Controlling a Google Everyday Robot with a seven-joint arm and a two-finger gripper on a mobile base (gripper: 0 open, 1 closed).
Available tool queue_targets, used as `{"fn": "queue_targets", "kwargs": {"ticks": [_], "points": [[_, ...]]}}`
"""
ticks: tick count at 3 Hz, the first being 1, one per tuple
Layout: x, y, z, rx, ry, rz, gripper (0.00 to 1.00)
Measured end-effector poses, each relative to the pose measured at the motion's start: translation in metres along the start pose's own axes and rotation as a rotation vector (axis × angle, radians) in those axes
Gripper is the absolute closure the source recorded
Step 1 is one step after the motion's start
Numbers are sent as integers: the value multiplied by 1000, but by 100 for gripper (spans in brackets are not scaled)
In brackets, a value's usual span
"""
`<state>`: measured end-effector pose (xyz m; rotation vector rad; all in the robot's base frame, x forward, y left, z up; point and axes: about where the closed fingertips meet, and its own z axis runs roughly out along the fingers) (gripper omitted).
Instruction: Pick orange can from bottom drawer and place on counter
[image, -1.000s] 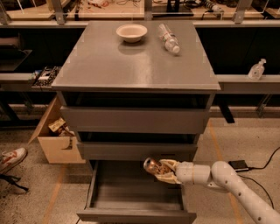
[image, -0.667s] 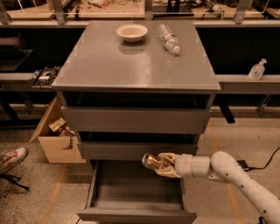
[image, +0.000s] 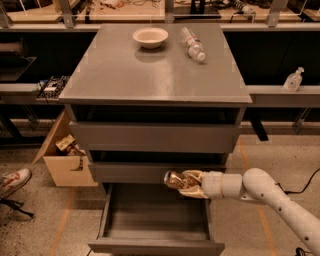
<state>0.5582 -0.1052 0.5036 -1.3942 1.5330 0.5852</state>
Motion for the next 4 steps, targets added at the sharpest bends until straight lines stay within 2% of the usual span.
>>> {"fn": "queue_targets", "kwargs": {"ticks": [1, 2, 3, 4], "points": [[-15, -11, -17, 16, 37, -57, 100], [-47, -24, -53, 93, 106, -170, 100], [-85, -33, -84, 162, 188, -290, 100], [-136, -52, -109, 208, 270, -438, 100]]}}
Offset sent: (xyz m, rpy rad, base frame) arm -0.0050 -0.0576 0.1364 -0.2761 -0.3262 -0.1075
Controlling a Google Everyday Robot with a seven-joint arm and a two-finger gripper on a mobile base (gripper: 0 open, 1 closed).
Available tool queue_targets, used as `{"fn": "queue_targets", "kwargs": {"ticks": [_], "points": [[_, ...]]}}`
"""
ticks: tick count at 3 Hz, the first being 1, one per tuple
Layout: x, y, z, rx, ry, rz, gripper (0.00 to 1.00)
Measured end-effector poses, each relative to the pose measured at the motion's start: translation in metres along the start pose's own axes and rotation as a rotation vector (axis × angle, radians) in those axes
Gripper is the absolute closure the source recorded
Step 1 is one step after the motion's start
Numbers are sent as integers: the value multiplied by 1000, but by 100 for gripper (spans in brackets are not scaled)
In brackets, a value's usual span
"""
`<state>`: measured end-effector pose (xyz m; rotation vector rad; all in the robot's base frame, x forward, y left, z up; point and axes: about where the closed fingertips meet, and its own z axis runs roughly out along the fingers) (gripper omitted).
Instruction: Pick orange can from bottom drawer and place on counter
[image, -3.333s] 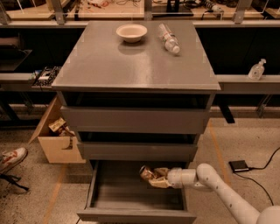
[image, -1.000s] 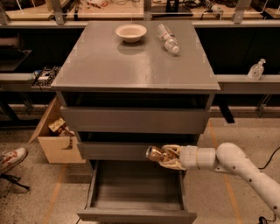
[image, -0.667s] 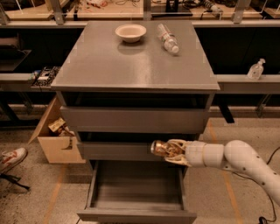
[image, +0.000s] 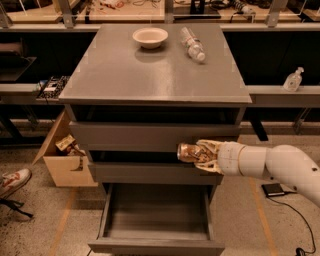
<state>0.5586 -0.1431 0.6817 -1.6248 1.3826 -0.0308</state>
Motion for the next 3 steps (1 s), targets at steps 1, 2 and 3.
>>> {"fn": "queue_targets", "kwargs": {"ticks": [1, 2, 3], "points": [[0, 0, 0, 0, 0, 0, 100], [1, -10, -8, -18, 6, -23, 100], [-4, -39, -41, 13, 41, -91, 100]]}}
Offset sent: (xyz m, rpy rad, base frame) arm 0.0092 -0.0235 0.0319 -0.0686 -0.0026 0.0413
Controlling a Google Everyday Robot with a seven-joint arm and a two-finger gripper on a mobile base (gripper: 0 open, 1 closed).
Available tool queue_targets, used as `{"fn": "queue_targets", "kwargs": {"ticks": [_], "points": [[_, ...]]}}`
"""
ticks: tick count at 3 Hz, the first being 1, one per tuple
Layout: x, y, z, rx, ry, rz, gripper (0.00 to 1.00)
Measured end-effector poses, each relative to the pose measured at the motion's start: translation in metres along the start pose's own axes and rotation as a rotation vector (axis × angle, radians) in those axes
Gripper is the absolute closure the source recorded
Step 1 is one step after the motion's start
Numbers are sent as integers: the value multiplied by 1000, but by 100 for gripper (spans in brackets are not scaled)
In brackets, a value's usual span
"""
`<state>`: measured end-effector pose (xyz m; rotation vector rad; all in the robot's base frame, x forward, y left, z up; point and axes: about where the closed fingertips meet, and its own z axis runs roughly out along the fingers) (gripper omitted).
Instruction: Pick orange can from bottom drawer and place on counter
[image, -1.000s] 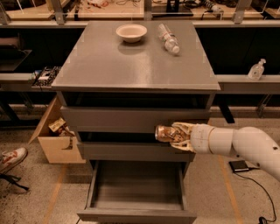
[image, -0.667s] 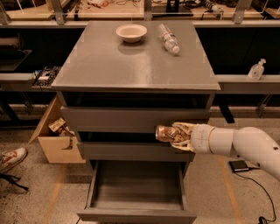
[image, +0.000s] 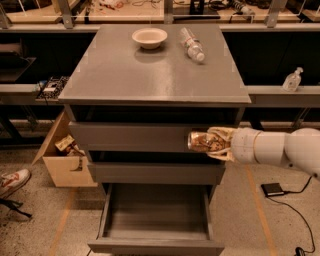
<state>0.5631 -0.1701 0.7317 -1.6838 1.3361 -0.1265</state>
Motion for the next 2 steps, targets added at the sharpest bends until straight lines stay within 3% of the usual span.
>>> {"fn": "queue_targets", "kwargs": {"ticks": [2], "points": [[-9, -58, -40, -31, 36, -122, 100]]}}
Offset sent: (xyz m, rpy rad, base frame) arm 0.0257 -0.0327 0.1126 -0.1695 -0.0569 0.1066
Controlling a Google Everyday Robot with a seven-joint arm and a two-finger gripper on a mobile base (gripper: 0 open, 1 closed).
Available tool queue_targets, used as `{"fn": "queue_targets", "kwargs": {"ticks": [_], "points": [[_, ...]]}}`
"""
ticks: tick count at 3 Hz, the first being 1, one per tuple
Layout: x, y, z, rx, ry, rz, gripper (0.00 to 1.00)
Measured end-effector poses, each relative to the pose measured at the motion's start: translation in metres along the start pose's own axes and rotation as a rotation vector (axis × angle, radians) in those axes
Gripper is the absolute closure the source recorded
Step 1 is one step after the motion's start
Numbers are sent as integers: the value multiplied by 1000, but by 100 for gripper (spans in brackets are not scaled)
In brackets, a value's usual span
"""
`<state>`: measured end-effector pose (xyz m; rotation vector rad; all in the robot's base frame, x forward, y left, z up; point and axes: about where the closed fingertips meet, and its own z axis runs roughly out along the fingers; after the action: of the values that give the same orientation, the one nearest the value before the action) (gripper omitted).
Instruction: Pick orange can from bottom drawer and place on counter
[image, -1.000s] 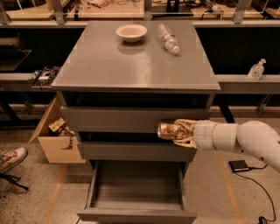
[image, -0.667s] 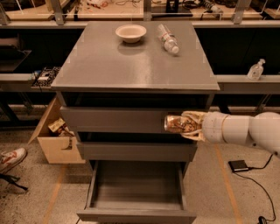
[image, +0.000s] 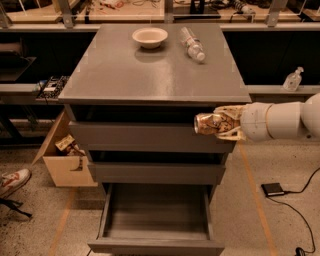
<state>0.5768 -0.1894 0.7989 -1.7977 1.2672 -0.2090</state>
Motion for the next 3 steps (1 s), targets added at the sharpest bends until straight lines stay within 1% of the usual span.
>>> {"fn": "queue_targets", "kwargs": {"ticks": [1, 2, 3], "points": [[-2, -39, -5, -107, 23, -87, 100], [-13, -60, 3, -203, 40, -164, 100], [-21, -82, 15, -333, 65, -263, 100]]}}
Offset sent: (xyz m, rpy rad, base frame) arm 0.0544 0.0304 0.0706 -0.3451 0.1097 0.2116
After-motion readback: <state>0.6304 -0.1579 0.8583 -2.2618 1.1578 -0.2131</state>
